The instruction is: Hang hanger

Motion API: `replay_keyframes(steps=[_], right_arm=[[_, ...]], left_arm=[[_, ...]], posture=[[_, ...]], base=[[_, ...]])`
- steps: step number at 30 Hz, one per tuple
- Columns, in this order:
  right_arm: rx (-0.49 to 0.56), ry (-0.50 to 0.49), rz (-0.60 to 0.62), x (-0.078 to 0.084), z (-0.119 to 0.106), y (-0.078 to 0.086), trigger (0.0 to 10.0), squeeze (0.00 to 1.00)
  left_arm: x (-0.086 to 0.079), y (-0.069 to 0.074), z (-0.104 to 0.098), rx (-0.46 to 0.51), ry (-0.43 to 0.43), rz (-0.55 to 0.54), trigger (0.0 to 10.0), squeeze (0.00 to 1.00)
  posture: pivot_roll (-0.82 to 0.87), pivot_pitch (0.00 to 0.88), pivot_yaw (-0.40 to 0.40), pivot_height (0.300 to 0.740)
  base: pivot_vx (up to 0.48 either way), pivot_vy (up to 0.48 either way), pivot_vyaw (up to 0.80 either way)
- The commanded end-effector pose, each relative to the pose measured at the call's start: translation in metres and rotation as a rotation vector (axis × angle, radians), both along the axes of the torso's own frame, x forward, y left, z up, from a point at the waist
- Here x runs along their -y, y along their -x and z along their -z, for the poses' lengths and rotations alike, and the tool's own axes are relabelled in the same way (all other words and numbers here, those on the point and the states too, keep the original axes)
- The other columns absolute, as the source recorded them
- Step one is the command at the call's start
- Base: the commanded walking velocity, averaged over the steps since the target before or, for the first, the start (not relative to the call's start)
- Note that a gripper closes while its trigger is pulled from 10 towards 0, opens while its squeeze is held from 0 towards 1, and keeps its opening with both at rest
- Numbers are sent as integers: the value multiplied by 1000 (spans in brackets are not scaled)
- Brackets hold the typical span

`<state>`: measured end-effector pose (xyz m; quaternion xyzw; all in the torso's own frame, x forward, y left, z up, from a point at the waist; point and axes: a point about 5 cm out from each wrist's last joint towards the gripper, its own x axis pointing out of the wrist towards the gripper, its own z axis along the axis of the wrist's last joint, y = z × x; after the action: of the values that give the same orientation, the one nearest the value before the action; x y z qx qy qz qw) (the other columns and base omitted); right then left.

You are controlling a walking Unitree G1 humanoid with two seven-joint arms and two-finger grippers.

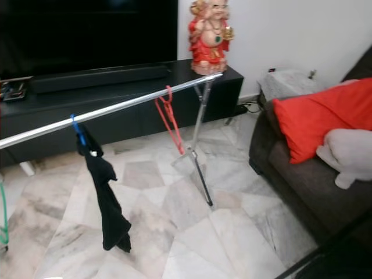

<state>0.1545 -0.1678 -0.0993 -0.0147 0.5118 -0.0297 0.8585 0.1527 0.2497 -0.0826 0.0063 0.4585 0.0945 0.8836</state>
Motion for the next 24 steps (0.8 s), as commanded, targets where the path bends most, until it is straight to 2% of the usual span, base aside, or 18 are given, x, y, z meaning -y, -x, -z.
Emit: replay_keyframes(steps=[1, 24], right_arm=[[-16, 0, 18, 1, 2, 5, 10000, 0], [-14, 0, 28, 0, 2, 5, 10000, 0]], left_arm=[[0, 6, 2, -22, -2, 4, 10000, 0], [-2, 6, 2, -25, -7, 19, 10000, 0]], posture=[[18, 47, 26, 740], [20, 48, 32, 740]], base=[[0, 0, -788], [0, 0, -788]])
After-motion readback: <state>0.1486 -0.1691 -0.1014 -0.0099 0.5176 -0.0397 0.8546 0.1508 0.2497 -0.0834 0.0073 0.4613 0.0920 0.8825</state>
